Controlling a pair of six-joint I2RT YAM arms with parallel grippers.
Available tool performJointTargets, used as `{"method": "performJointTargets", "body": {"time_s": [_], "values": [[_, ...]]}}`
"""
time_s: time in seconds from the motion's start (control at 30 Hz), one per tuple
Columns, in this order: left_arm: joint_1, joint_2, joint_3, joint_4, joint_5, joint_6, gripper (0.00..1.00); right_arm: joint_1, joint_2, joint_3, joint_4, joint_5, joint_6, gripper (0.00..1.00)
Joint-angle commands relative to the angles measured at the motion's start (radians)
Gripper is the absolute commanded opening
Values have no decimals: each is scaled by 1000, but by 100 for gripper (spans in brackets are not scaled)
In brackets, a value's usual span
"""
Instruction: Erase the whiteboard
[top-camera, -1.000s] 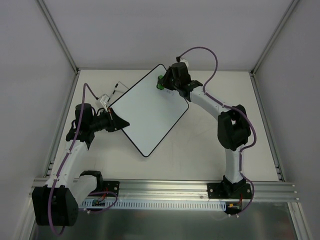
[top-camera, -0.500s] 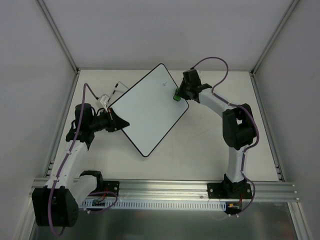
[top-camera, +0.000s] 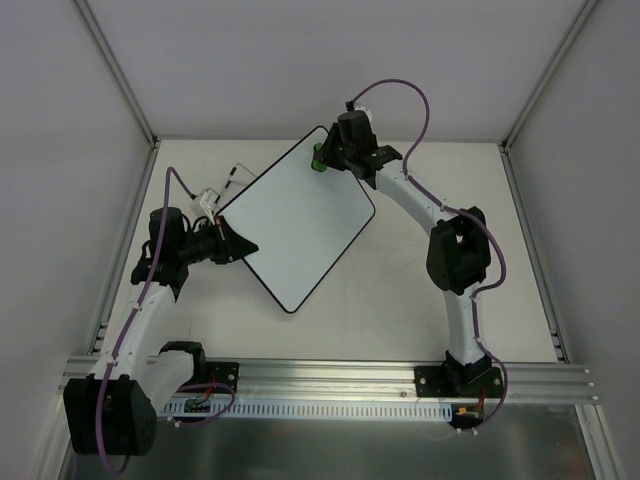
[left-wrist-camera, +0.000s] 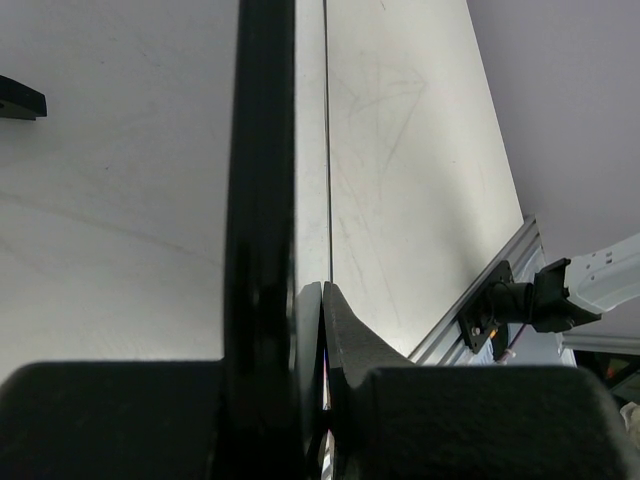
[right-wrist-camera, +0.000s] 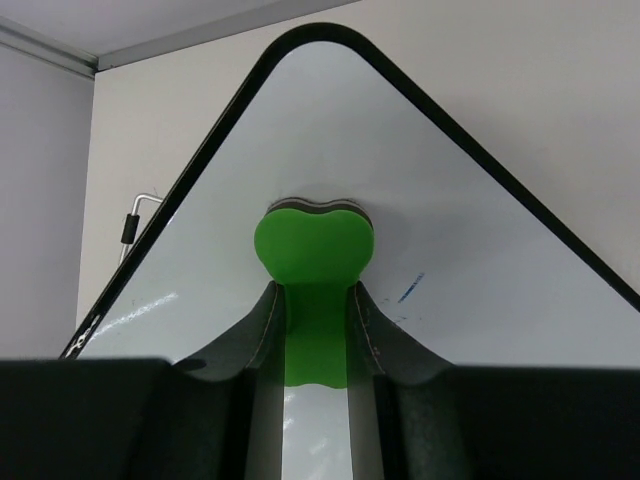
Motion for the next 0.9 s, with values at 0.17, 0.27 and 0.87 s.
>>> {"method": "performJointTargets", "body": {"time_s": [0.17, 0.27, 0.87], "values": [[-22, -28, 31, 12, 103, 93, 0, -3, 3, -126, 122, -5, 41, 0], [-22, -29, 29, 10, 106, 95, 0, -41, -17, -204, 157, -3, 73, 0], [-22, -26, 31, 6, 112, 104, 0, -53, -10, -200, 159, -40, 41, 0]]}}
